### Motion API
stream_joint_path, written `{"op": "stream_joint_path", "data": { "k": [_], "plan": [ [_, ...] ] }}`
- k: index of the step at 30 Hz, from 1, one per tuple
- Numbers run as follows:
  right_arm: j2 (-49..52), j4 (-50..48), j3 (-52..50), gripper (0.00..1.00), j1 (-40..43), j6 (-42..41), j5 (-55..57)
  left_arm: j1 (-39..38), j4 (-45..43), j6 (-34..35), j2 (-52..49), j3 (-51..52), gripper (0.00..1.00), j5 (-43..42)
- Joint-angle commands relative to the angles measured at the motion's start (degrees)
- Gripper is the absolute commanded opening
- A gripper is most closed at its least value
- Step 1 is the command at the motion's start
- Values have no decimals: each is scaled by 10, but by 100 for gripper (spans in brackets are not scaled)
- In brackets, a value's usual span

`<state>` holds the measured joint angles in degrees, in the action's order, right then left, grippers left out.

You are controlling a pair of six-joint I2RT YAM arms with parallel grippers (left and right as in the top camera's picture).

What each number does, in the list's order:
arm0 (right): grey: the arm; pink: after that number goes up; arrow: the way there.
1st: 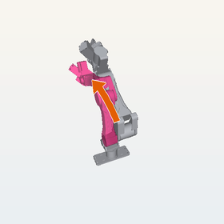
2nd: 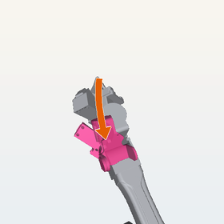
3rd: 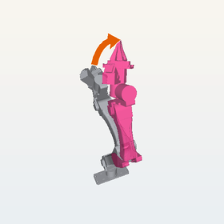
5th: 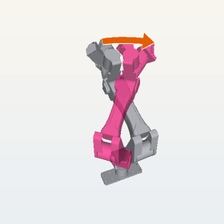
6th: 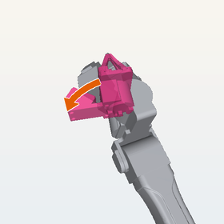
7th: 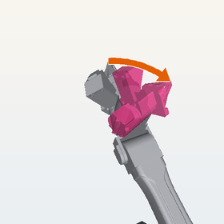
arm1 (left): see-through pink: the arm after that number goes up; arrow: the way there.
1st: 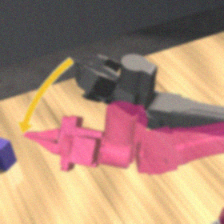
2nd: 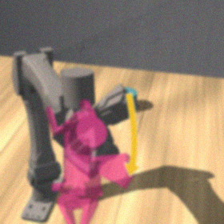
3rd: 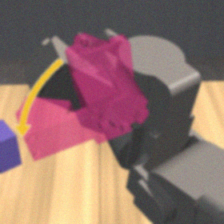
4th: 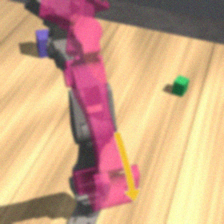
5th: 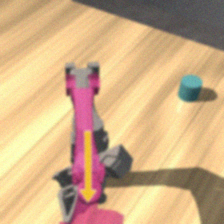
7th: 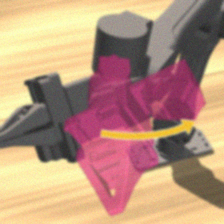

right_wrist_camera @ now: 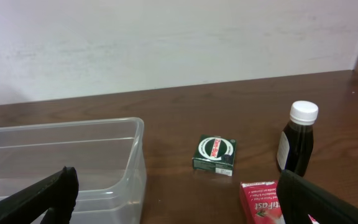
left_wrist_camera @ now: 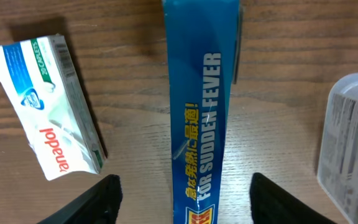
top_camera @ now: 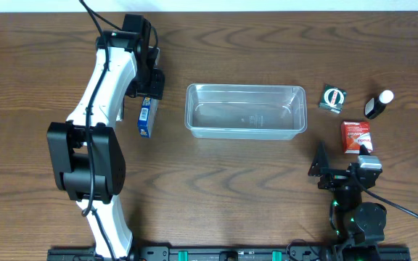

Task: Pack container
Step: 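Move left gripper to the blue Kool Fever box and grasp it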

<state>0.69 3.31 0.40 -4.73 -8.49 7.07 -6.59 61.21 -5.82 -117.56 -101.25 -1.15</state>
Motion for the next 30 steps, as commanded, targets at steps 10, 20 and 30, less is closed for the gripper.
{"op": "stream_joint_path", "data": {
  "k": [10, 20, 30],
  "plan": [
    [-4, 2, -1, 99, 7, 6, -2, 1, -30, -2, -5, 26, 60, 4],
    [-4, 2, -1, 99, 7, 6, -2, 1, -48, -2, -4, 43, 37, 4],
    [-4, 2, -1, 99, 7, 6, -2, 1, -41, -2, -4, 43, 6, 4]
  ]
}}
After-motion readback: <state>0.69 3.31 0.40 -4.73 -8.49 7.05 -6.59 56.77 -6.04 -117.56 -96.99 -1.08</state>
